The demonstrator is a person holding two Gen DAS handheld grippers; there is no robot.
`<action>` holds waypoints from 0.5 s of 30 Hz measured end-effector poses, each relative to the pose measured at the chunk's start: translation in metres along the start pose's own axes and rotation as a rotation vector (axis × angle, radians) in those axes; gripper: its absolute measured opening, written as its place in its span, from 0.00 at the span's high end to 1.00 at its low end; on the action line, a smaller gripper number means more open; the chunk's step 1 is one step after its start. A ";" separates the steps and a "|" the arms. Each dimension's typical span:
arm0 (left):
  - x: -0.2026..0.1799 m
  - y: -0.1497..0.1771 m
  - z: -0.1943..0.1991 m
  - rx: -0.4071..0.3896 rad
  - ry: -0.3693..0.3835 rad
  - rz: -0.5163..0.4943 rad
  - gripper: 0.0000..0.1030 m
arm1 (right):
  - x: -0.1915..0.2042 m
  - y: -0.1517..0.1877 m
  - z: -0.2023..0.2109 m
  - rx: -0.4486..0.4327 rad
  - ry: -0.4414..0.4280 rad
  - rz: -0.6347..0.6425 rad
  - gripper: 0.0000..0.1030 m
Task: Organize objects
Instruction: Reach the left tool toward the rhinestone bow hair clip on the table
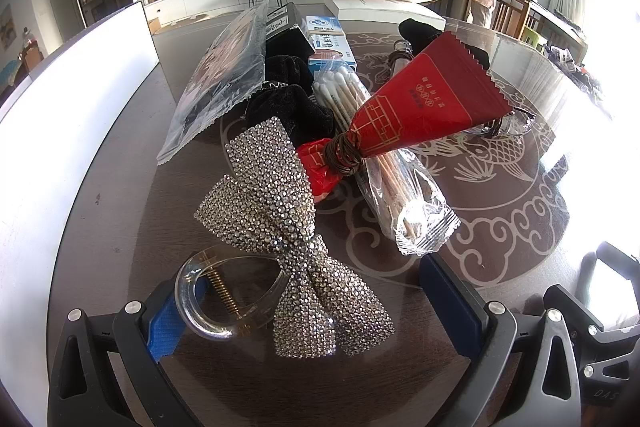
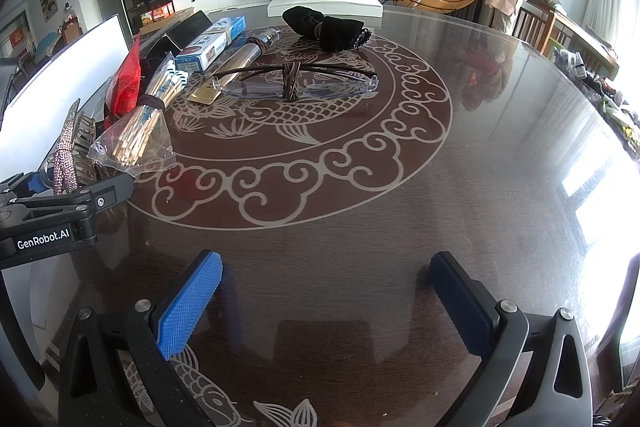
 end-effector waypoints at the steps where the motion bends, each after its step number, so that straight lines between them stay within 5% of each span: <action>1: 0.000 0.000 0.000 0.000 0.000 0.000 0.00 | 0.000 0.000 0.000 0.000 0.000 -0.001 0.00; 15: 0.000 0.000 0.000 0.000 0.001 0.000 0.00 | 0.000 0.000 0.000 0.000 0.002 -0.005 0.00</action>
Point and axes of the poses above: each gripper's, at about its wrist camera, not at the fingertips, and z roughly against the way its jaws point, x to its left, y to its underside, the point moved 10 cm from there along -z, roughly the way its jaws point, and after that the axes turned 7 degrees about z, right-handed, at the moved point
